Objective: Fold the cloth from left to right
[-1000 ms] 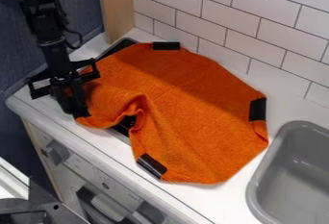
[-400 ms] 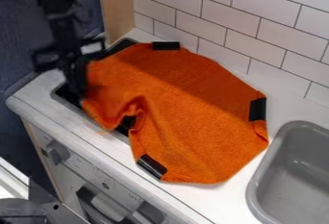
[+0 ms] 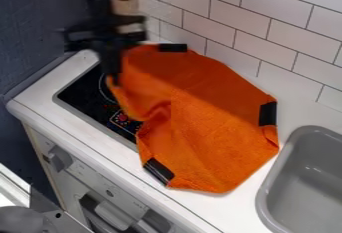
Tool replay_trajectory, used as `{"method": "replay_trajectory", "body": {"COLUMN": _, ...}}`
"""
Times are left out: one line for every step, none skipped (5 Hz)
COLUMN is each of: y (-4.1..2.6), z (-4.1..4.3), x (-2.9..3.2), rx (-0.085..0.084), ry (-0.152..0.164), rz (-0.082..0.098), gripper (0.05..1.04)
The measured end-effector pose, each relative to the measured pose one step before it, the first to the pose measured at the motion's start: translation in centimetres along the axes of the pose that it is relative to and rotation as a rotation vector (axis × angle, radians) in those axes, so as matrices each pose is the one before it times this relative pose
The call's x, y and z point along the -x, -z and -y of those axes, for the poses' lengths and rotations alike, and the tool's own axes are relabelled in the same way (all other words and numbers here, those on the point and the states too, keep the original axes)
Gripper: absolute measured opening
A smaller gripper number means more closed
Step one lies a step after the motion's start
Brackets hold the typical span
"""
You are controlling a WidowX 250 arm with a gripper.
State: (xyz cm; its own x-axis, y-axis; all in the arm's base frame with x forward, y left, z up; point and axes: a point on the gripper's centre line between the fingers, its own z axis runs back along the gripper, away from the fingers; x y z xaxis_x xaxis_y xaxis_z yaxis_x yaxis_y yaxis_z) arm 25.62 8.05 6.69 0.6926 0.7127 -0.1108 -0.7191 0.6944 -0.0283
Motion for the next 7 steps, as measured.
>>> {"method": "replay_trajectory", "body": {"y": 0.250, "z": 3.659, "x": 3.203, "rx": -0.0020, "ry": 0.1049, "rz": -0.0105, "gripper": 0.051}}
{"method": "replay_trajectory", "body": {"y": -0.087, "z": 3.366, "x": 3.431, "rx": 0.0720, "ry": 0.1100, "rz": 0.0082, "gripper": 0.051}}
{"method": "replay_trajectory", "body": {"y": 0.220, "z": 4.339, "x": 2.067, "rx": 0.0264, "ry": 0.1651, "rz": 0.0033, "gripper": 0.051}}
{"method": "replay_trajectory", "body": {"y": 1.058, "z": 4.241, "x": 0.263, "rx": -0.0197, "ry": 0.1202, "rz": -0.0255, "gripper": 0.051}}
{"method": "replay_trajectory", "body": {"y": 0.543, "z": 0.715, "x": 0.458, "rx": -0.0481, "ry": 0.0255, "rz": 0.0031, "gripper": 0.067}}
{"method": "replay_trajectory", "body": {"y": 1.895, "z": -0.966, "x": 0.172, "rx": -0.0178, "ry": 0.0144, "rz": -0.0322, "gripper": 0.207}}
{"method": "replay_trajectory", "body": {"y": 0.615, "z": -1.042, "x": -0.293, "rx": -0.0658, "ry": 0.0079, "rz": 0.0024, "gripper": 0.457}}
